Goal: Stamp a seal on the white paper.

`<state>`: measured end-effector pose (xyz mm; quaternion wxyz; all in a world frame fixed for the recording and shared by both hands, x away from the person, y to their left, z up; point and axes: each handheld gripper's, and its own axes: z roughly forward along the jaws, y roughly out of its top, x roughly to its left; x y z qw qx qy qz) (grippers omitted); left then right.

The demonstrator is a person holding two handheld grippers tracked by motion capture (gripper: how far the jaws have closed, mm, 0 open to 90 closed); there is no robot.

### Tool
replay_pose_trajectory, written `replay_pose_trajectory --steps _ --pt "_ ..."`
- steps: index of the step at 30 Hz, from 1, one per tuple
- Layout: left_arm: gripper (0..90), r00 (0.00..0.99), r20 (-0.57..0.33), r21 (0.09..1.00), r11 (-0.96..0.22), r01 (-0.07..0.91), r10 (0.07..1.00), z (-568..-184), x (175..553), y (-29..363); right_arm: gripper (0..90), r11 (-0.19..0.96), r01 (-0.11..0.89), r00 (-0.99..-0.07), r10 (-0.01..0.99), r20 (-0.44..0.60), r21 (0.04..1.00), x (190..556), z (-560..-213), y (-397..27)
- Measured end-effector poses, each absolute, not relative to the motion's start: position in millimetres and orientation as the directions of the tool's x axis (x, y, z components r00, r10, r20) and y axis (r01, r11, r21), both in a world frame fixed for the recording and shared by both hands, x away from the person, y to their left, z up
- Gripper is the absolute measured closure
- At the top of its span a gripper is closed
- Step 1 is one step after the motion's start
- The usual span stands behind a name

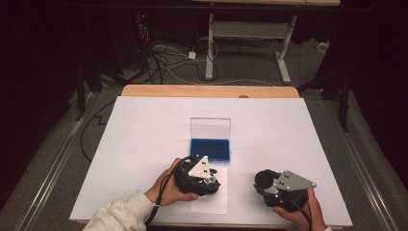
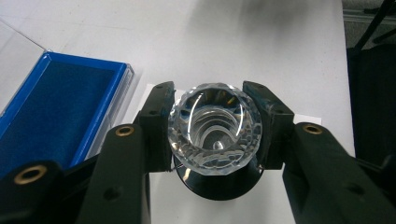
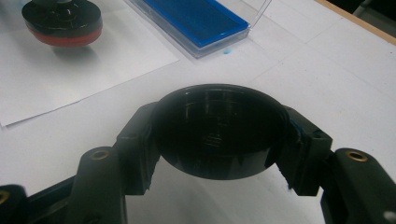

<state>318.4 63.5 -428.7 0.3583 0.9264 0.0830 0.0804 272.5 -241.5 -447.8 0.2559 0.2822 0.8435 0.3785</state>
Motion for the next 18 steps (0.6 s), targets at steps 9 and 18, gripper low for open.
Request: replay_pose_trajectory --steps 9,18 --pt "54.6 0.973 0.091 0.655 -0.749 0.101 0.210 -437 321 61 38.5 0.556 0.284 -0.711 0.668 -0.217 0.782 272 -448 -242" --pt "54.6 0.975 0.087 0.656 -0.749 0.097 0.203 -441 322 59 38.5 0.557 0.286 -0.712 0.668 -0.216 0.780 272 -448 -241"
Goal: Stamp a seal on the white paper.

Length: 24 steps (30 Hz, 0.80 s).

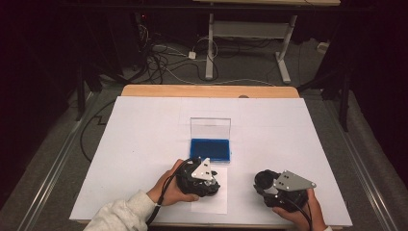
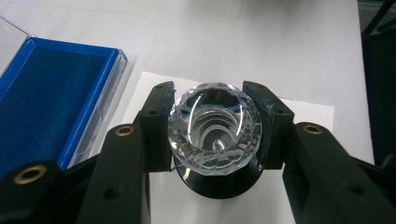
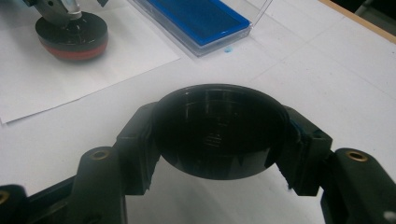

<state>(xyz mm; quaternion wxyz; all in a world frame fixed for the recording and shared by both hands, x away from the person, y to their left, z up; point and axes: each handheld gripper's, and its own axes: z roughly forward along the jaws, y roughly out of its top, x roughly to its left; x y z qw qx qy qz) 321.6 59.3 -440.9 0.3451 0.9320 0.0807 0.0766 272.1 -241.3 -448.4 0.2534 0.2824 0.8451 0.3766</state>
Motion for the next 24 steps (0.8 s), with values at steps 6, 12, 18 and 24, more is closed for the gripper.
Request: replay_pose_trajectory --steps 6,12,18,24 --pt "54.6 0.976 0.082 0.649 -0.754 0.101 0.201 -444.2 323.6 58.8 38.5 0.558 0.289 -0.712 0.668 -0.215 0.778 272.1 -448.9 -240.9" --pt "54.6 0.976 0.091 0.650 -0.754 0.091 0.196 -446.2 322.6 57.5 38.5 0.558 0.290 -0.712 0.669 -0.214 0.777 272.2 -449.1 -240.9" --pt "54.6 0.975 0.117 0.636 -0.768 0.073 0.189 -446.7 319.2 57.4 38.5 0.566 0.285 -0.716 0.662 -0.222 0.773 271.9 -449.3 -239.4" --pt "54.6 0.974 0.116 0.641 -0.764 0.075 0.193 -447.5 319.0 57.7 38.5 0.566 0.286 -0.717 0.662 -0.219 0.773 271.7 -449.5 -239.0"
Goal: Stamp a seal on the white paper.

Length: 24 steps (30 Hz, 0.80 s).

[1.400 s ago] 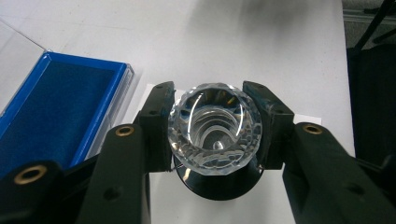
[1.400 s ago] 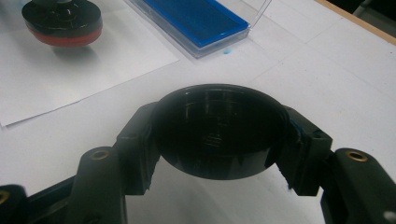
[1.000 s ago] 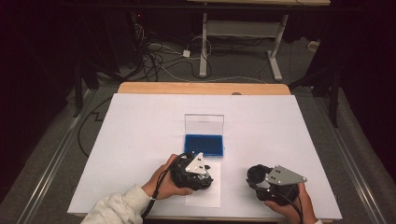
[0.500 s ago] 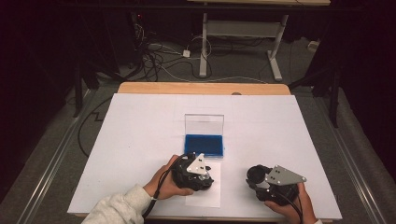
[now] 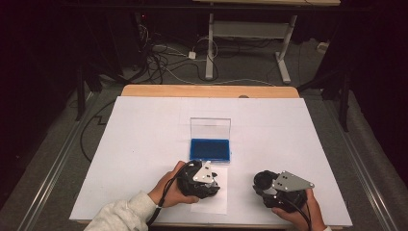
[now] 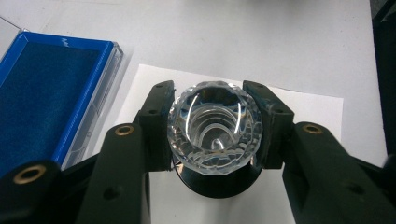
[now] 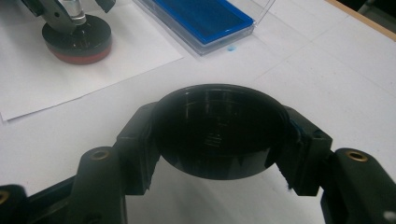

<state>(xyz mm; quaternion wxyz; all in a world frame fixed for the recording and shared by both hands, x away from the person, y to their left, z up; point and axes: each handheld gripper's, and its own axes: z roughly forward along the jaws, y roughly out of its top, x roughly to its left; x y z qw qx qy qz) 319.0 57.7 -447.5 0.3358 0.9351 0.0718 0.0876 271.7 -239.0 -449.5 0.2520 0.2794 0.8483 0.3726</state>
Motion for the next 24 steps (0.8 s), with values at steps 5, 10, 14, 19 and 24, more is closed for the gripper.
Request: replay_pose_trajectory --steps 5,10,14,19,24 --pt "54.5 0.974 0.120 0.631 -0.772 0.075 0.192 -446.7 318.8 56.5 38.5 0.565 0.285 -0.714 0.664 -0.223 0.774 271.6 -449.3 -239.0" --pt "54.6 0.975 0.115 0.621 -0.780 0.079 0.191 -445.6 319.5 55.6 38.5 0.566 0.285 -0.713 0.664 -0.224 0.774 271.7 -449.2 -238.9" --pt "54.5 0.975 0.113 0.620 -0.780 0.081 0.191 -445.5 319.6 55.7 38.5 0.567 0.284 -0.715 0.662 -0.223 0.773 271.6 -449.2 -238.9" --pt "54.6 0.976 0.108 0.618 -0.782 0.085 0.191 -445.2 320.1 55.6 38.5 0.567 0.284 -0.716 0.662 -0.222 0.773 271.7 -449.7 -238.7" --pt "54.6 0.975 0.107 0.619 -0.781 0.088 0.195 -445.2 320.0 55.5 38.5 0.569 0.284 -0.718 0.660 -0.222 0.772 271.6 -449.8 -238.5"
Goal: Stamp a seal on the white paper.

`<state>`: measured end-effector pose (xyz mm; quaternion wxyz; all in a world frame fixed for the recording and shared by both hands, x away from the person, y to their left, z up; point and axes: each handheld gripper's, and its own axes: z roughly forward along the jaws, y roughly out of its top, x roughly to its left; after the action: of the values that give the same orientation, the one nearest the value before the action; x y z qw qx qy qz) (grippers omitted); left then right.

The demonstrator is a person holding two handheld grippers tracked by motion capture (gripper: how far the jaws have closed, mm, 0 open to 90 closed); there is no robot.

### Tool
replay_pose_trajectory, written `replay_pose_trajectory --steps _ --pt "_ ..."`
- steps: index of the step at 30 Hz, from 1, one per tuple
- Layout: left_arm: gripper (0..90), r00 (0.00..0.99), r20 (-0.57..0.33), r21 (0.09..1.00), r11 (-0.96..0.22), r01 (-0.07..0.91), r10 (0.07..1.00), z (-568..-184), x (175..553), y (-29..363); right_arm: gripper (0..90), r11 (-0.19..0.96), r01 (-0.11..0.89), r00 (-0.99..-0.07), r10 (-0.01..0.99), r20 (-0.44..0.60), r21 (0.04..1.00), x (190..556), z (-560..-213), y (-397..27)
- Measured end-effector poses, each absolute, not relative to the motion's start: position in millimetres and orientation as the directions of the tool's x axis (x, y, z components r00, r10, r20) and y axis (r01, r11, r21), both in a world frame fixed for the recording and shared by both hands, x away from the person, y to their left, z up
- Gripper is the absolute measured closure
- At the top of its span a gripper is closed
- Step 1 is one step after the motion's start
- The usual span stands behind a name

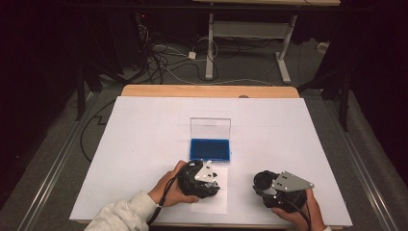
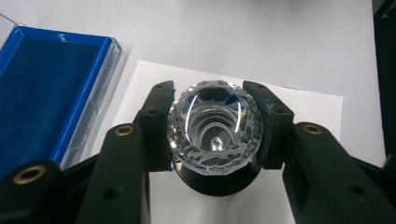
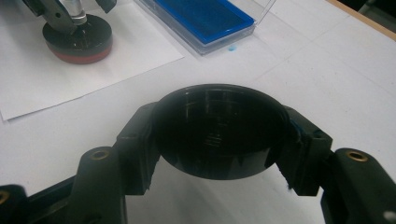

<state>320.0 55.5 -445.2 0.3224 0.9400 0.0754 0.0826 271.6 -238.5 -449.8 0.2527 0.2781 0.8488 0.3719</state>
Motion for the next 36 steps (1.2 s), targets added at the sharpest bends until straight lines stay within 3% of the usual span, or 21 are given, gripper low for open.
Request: replay_pose_trajectory --steps 36 --pt "54.5 0.977 0.090 0.627 -0.773 0.096 0.194 -446.1 321.6 56.6 38.5 0.573 0.287 -0.727 0.652 -0.216 0.768 271.4 -450.1 -237.6"
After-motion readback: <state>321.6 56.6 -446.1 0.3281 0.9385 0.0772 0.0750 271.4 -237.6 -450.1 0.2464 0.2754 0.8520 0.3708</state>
